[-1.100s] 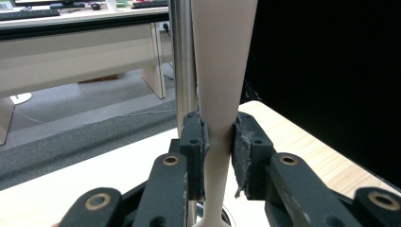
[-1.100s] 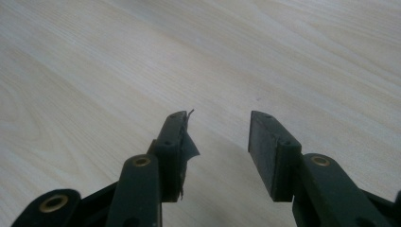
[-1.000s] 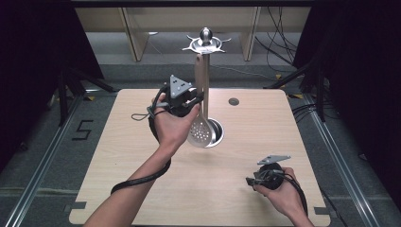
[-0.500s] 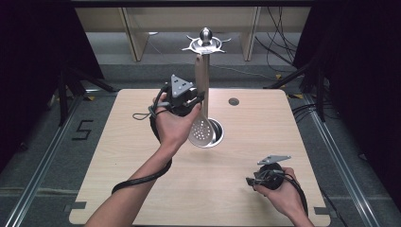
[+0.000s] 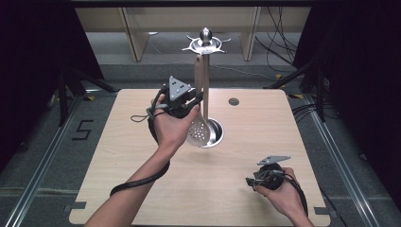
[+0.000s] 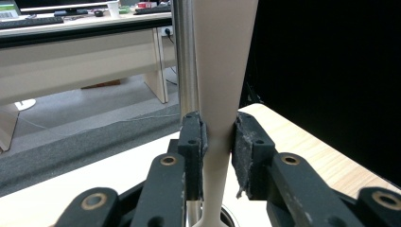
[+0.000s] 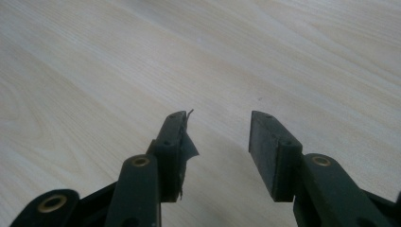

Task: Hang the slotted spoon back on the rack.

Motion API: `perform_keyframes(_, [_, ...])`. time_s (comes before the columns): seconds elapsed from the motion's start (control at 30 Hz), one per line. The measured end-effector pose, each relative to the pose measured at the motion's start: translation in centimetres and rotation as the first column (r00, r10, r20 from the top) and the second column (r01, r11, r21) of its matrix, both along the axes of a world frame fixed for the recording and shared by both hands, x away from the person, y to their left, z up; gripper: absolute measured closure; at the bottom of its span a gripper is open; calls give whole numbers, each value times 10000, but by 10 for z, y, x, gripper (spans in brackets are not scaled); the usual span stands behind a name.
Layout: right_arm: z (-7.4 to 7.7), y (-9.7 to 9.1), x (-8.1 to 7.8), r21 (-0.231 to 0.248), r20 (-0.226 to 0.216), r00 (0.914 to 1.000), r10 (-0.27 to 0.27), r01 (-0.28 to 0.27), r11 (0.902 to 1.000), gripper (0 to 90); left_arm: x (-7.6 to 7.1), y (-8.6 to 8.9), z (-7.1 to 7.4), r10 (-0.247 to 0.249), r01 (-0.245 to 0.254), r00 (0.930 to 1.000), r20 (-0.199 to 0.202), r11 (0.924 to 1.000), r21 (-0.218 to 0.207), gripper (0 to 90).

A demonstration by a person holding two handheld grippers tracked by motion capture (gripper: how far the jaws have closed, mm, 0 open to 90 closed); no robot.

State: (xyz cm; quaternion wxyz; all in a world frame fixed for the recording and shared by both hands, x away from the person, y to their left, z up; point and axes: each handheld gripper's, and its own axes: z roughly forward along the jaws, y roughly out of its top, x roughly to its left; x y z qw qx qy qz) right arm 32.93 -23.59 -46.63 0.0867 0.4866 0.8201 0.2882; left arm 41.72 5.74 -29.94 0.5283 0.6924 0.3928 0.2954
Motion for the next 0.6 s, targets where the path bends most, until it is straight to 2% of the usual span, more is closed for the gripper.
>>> perform_keyframes(0.03, [0, -1, 1, -79, 95, 9999, 92, -91, 9999, 577, 0, 0, 0, -6, 6, 10000, 16, 10000, -13, 724])
perform_keyframes(0.2, [0, 0, 0, -64, 67, 9999, 83, -82, 9999, 575, -4, 4, -1, -26, 28, 9998, 190, 9999, -121, 659])
perform_keyframes(0.27, [0, 1, -1, 15, -73, 10000, -52, 52, 10000, 575, -5, 6, -2, -57, 60, 9997, 230, 9999, -122, 629])
perform_keyframes(0.4, [-1, 2, 0, 13, 28, 10000, -17, 17, 10000, 574, -9, 8, -3, -219, 229, 9990, 385, 9994, -253, 569])
perform_keyframes(0.5, [-2, 2, 0, 80, 64, 10000, -62, 61, 9999, 572, -12, 10, -3, -332, 339, 9974, 639, 9994, -87, 537])
perform_keyframes(0.53, [0, 1, 0, -5, -38, 10000, -16, 16, 10000, 572, -13, 11, -3, -351, 360, 9971, 680, 9993, -120, 523])
perform_keyframes(0.6, [0, 0, 0, -81, 77, 9999, 104, -103, 9999, 571, -15, 13, -3, -408, 414, 9962, 775, 9991, -68, 495])
